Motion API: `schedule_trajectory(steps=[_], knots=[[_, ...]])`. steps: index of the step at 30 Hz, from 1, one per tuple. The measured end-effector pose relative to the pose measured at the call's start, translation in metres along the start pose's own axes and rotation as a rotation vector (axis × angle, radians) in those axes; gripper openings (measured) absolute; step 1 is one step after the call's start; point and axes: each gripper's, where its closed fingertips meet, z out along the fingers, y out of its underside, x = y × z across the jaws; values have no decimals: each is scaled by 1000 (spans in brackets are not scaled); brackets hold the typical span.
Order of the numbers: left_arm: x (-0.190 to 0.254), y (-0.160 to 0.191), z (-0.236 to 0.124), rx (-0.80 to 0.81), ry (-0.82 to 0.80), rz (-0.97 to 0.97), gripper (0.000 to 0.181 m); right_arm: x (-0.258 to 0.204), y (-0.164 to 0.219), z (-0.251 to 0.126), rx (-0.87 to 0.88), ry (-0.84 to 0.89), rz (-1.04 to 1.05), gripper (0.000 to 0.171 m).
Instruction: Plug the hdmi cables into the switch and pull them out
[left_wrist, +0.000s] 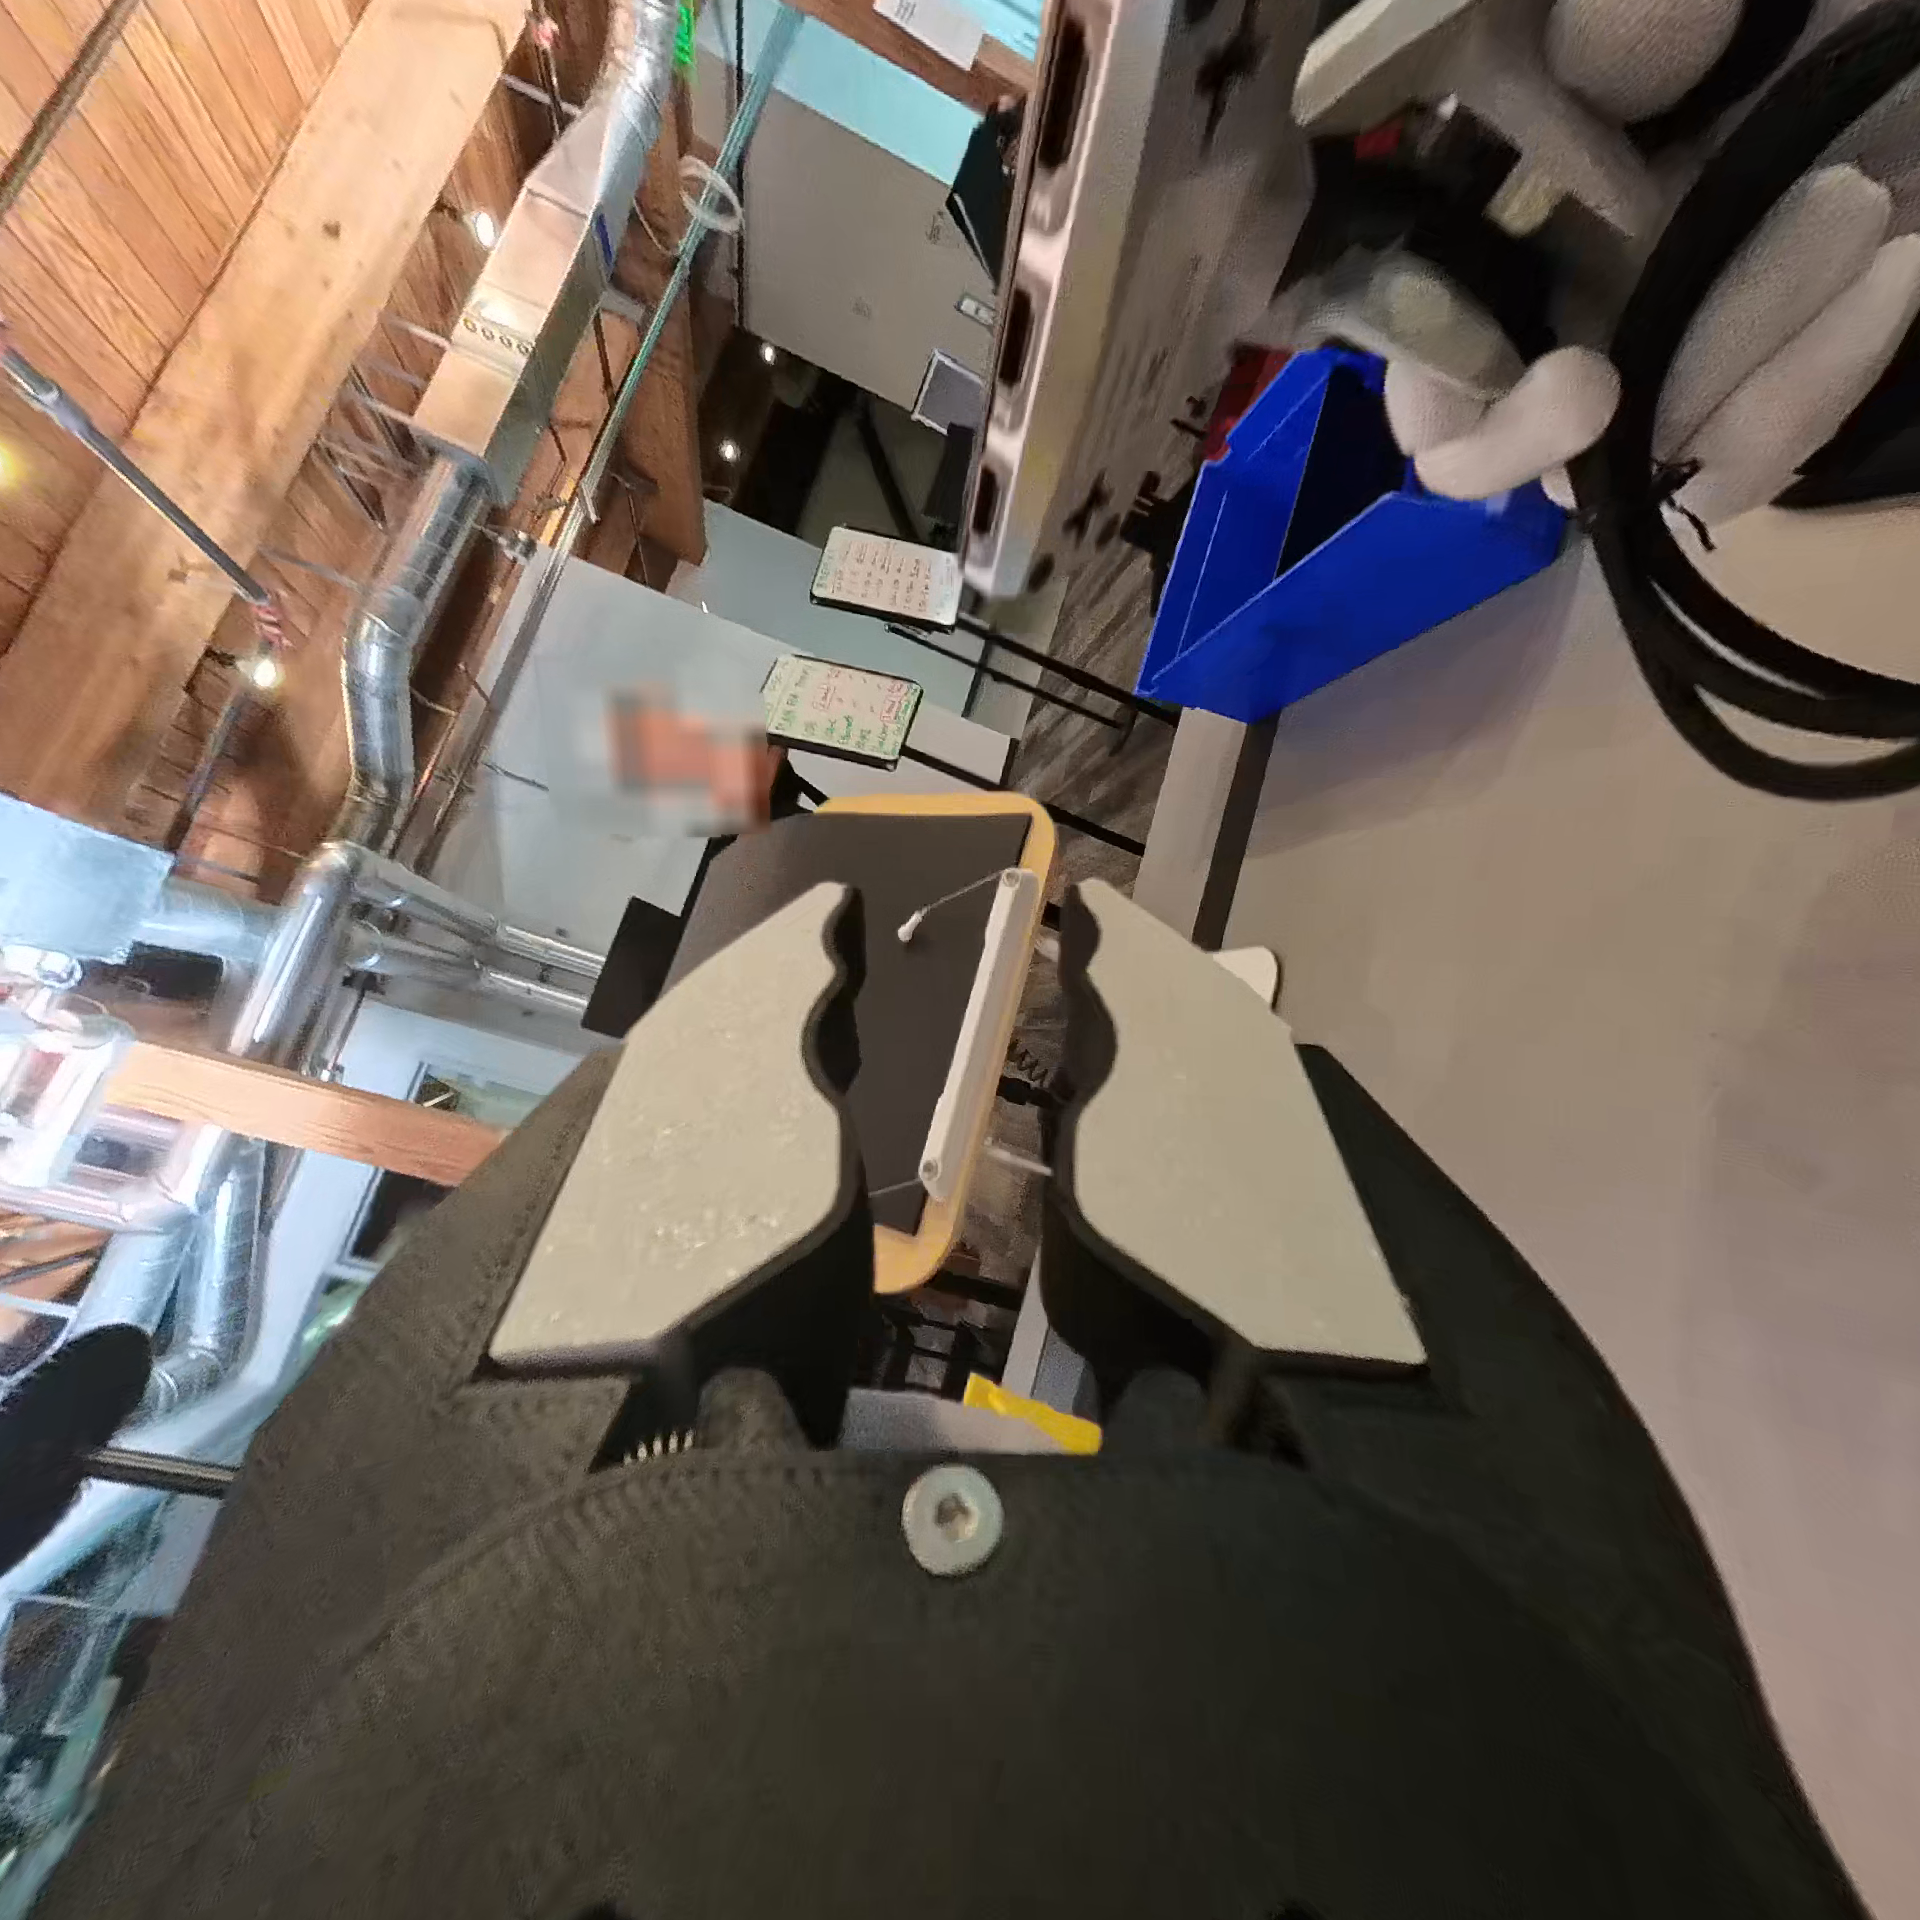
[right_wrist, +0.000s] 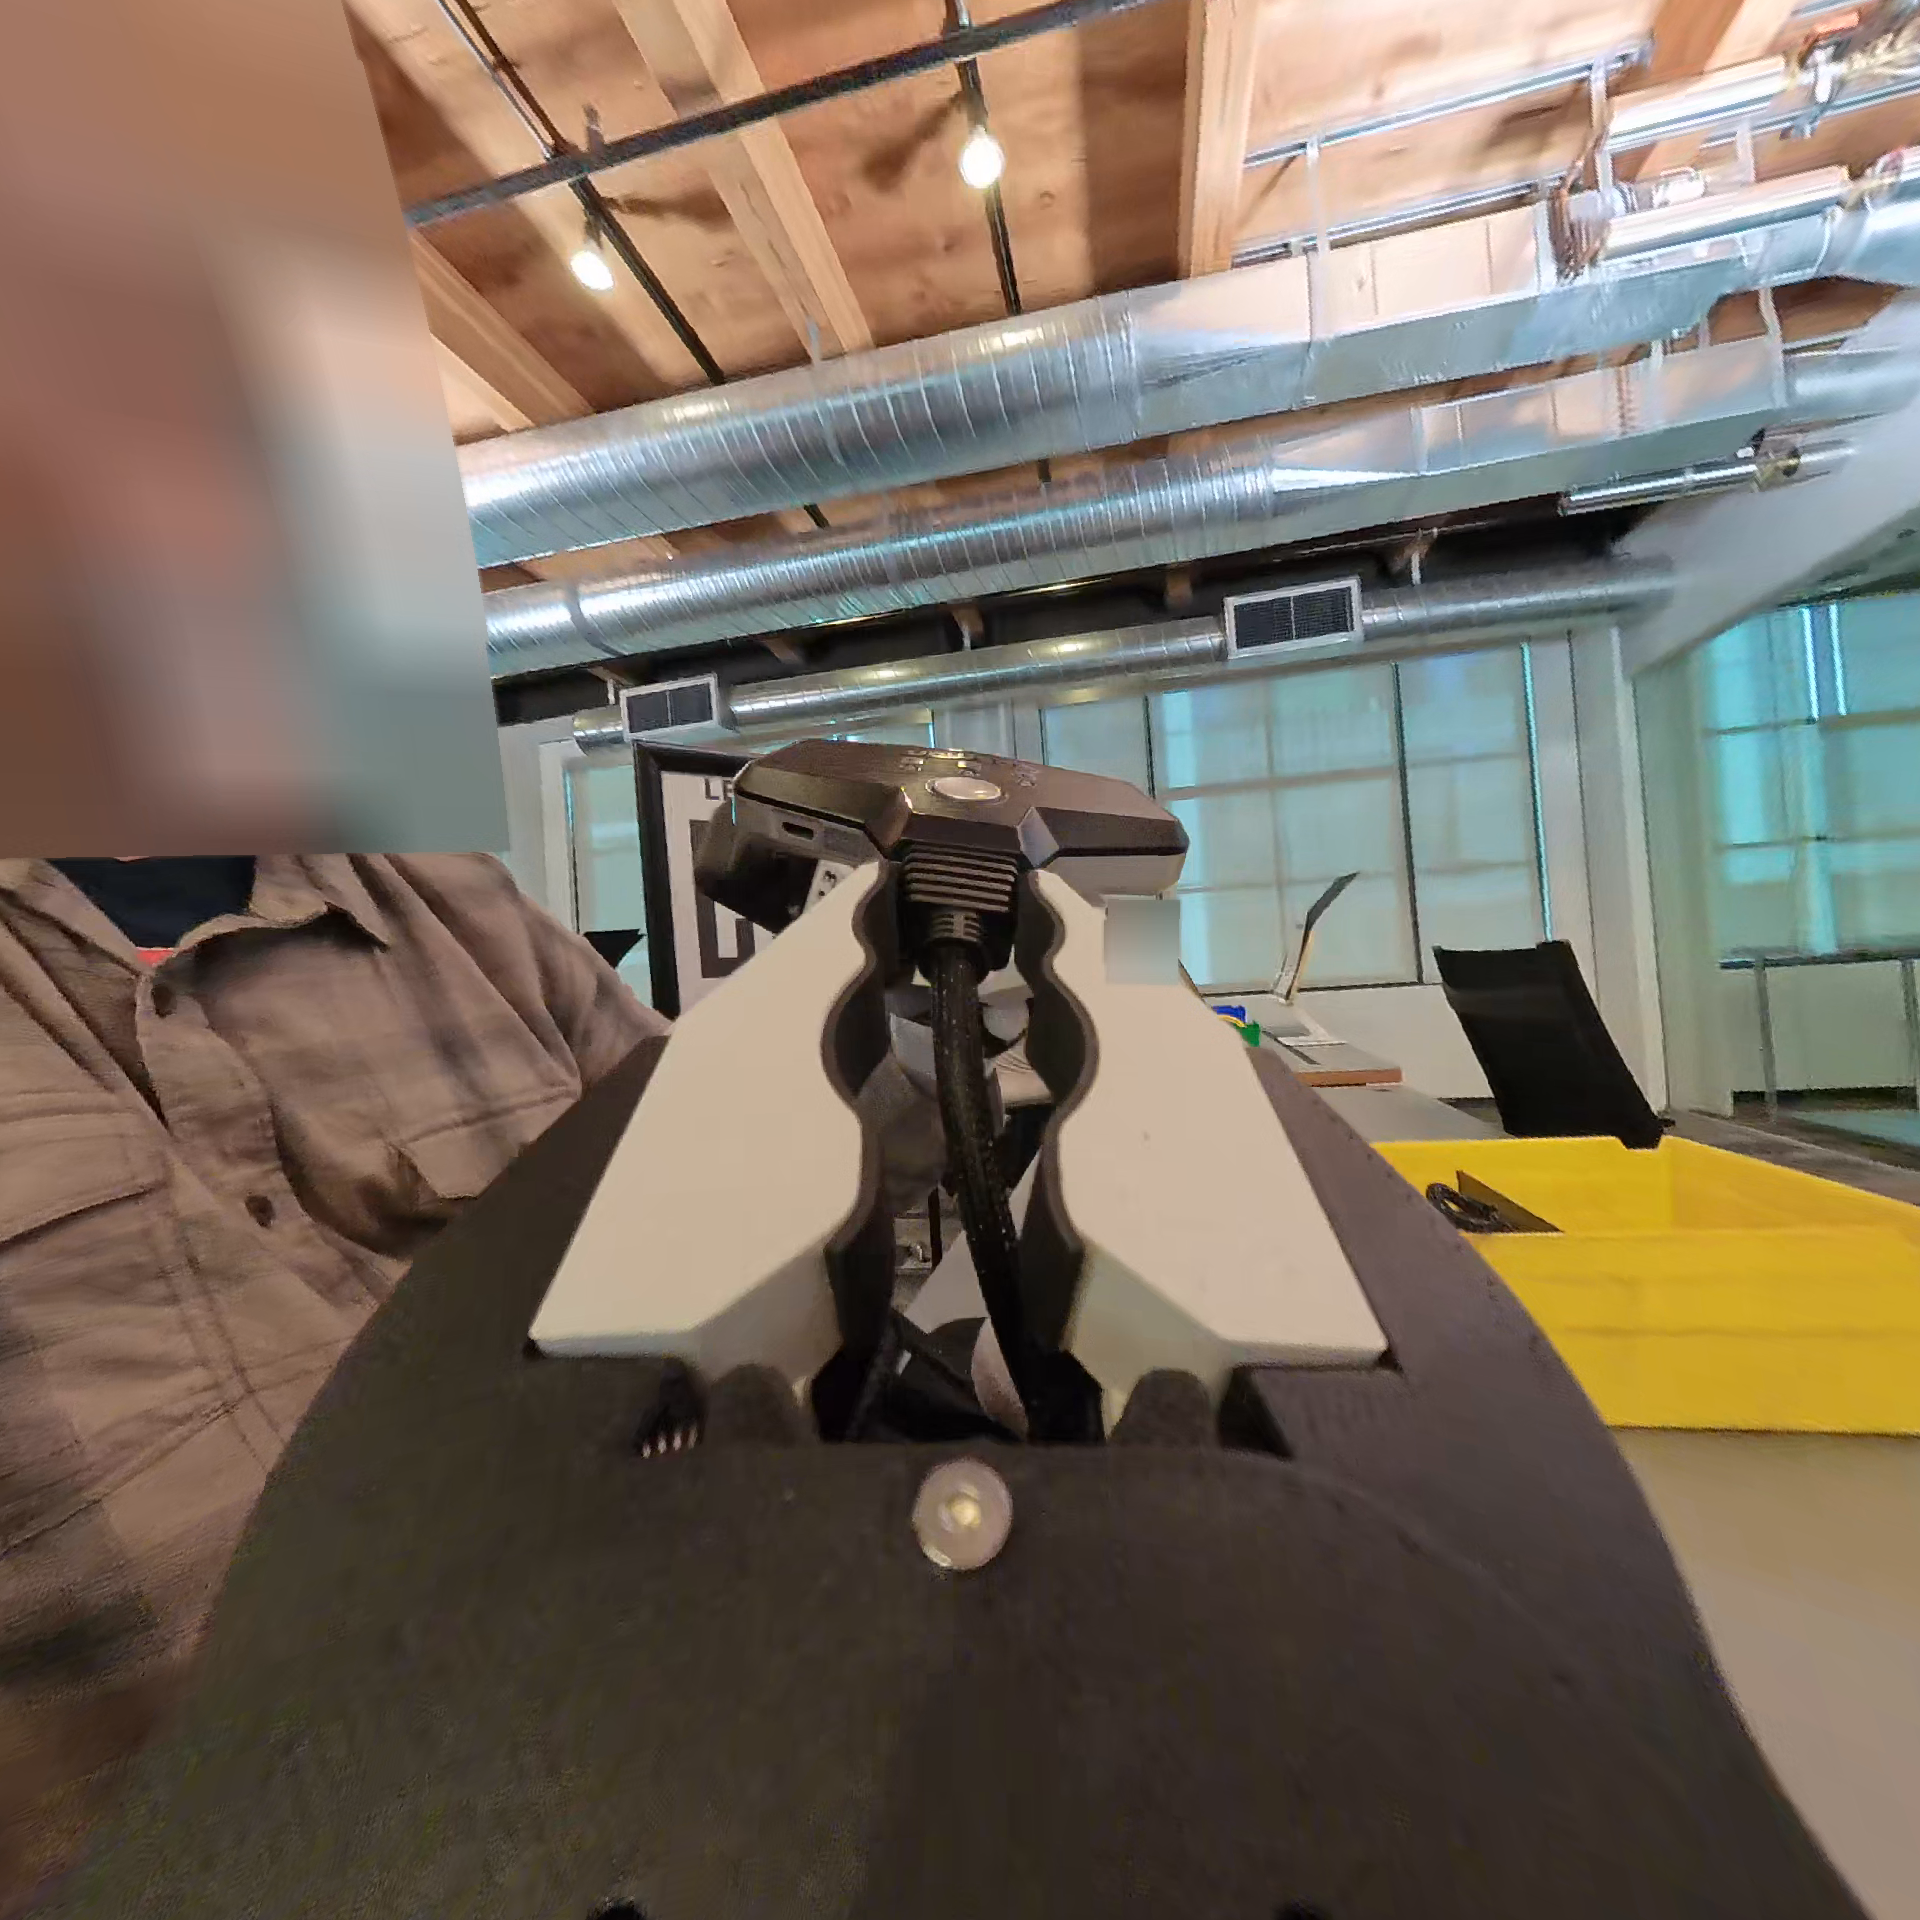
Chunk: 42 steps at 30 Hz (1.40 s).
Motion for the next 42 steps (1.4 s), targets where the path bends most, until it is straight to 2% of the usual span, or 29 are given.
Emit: schedule_trajectory(steps=[6,12,16,20,24,29,37,42], knots=[[-17,50,-24,-120,-13,-14,15,-5,0,3,-6,-15,-4,19],[-52,140,-69,-333,-15,-66,12,-6,-1,5,-14,-17,-8,19],[-40,214,-91,-521,108,-73,20,-4,4,5,-35,-7,-4,19],[-1,270,-101,-632,305,-77,26,-2,8,6,-50,0,0,19],[18,321,-103,-751,372,-14,29,-1,12,7,-64,6,4,19],[12,382,-105,-887,427,76,30,2,14,5,-70,16,8,19],[53,402,-90,-910,811,128,27,9,18,0,-76,33,20,20],[90,409,-85,-906,946,175,29,12,18,-4,-79,46,23,19]])
